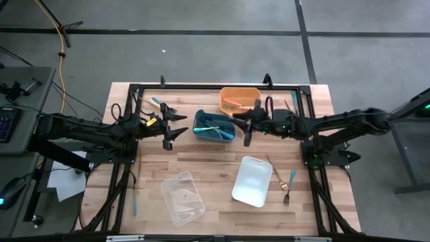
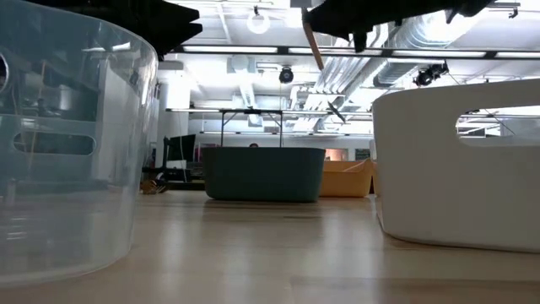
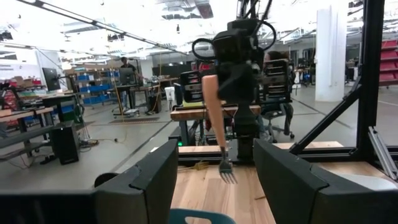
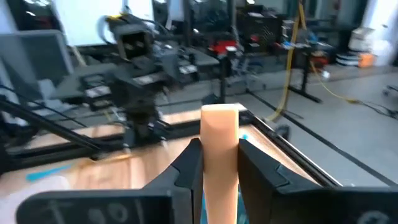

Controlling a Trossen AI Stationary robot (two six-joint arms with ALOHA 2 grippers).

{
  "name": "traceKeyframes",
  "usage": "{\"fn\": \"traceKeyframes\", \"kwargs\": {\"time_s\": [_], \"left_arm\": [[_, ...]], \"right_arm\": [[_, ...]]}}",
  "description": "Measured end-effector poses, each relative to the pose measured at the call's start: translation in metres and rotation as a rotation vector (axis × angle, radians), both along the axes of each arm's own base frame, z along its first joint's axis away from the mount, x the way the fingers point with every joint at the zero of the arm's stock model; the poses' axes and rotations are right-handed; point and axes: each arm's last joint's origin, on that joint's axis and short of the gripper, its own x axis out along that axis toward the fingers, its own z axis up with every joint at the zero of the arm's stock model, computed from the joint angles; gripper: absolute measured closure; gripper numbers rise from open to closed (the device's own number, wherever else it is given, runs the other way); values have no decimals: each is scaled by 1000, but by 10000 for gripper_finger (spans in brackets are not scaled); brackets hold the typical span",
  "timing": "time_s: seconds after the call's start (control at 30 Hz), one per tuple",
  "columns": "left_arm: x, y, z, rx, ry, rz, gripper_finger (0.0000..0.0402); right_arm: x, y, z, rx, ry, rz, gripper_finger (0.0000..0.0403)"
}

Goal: Sort silverware by color (type)
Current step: Put the light orange fork into the yellow bin

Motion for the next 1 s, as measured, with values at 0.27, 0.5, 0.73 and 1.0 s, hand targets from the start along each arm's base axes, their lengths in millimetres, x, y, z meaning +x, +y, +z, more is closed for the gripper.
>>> {"fn": "traceKeyframes", "kwargs": {"time_s": [0.27, 0.5, 0.73, 1.0], "left_arm": [[0, 0, 0, -1, 0, 0, 202], [1, 0, -1, -1, 6, 0, 202], [1, 0, -1, -1, 6, 0, 202], [1, 0, -1, -1, 5, 0, 202]], "right_arm": [[6, 11, -1, -29, -33, 42, 335], [6, 11, -2, -41, -24, 42, 335], [6, 11, -2, -41, -24, 42, 335], [6, 11, -1, -47, -29, 68, 335]]}}
